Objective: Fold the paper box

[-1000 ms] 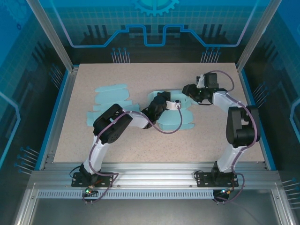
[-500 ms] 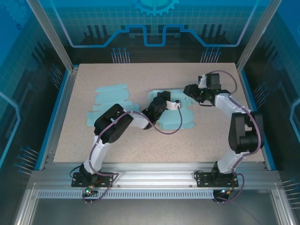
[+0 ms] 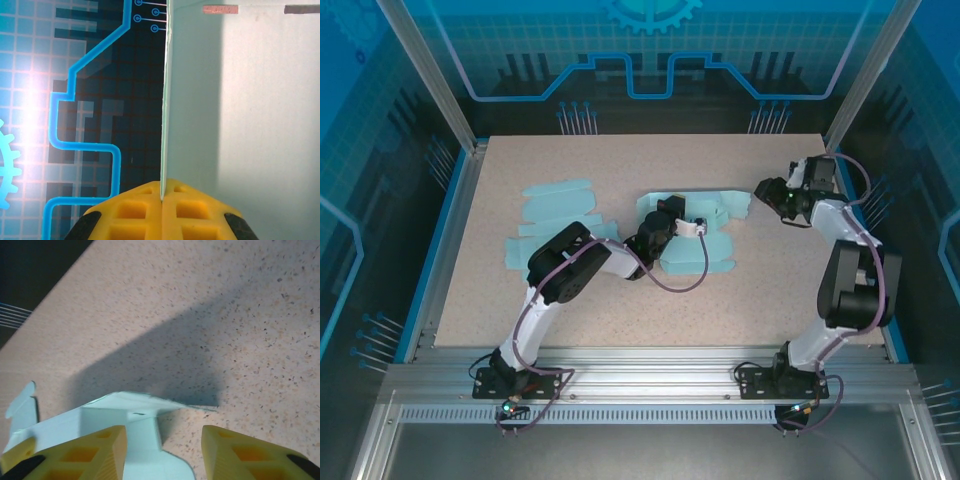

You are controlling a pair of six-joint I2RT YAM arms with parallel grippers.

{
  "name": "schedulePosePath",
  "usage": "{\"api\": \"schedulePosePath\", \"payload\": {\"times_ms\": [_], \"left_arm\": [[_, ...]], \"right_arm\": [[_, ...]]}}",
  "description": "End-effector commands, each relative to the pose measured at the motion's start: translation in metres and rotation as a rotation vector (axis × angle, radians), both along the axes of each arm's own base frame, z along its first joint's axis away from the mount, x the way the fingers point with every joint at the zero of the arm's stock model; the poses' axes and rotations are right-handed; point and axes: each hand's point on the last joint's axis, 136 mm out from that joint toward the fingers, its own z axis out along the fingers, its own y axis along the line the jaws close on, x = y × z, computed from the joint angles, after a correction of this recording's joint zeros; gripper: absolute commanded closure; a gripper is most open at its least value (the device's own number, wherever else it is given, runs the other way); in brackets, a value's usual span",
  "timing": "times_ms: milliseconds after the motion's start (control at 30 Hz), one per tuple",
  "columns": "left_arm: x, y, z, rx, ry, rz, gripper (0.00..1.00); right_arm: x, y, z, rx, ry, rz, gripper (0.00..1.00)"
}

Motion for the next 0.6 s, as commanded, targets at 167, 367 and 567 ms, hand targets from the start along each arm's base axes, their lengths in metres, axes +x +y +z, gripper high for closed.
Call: {"api": "schedulePosePath", "payload": {"times_ms": [167, 367, 567], "left_arm": [[-0.009, -0.005, -0.022, 0.055, 0.000, -0.042, 1.00], [-0.007, -0.006, -0.022, 0.061, -0.010, -0.044, 1.00], [-0.006, -0.006, -0.023, 0.067, -0.013, -0.043, 1.00]], "right_arm": [[0.032, -0.008, -0.030, -0.027, 0.049, 0.072, 0.57], [0.046, -0.006, -0.052, 0.053, 0.066, 0.101, 0.57], [0.059, 0.015, -0.067, 0.212, 0.054, 0.198, 0.56]]}}
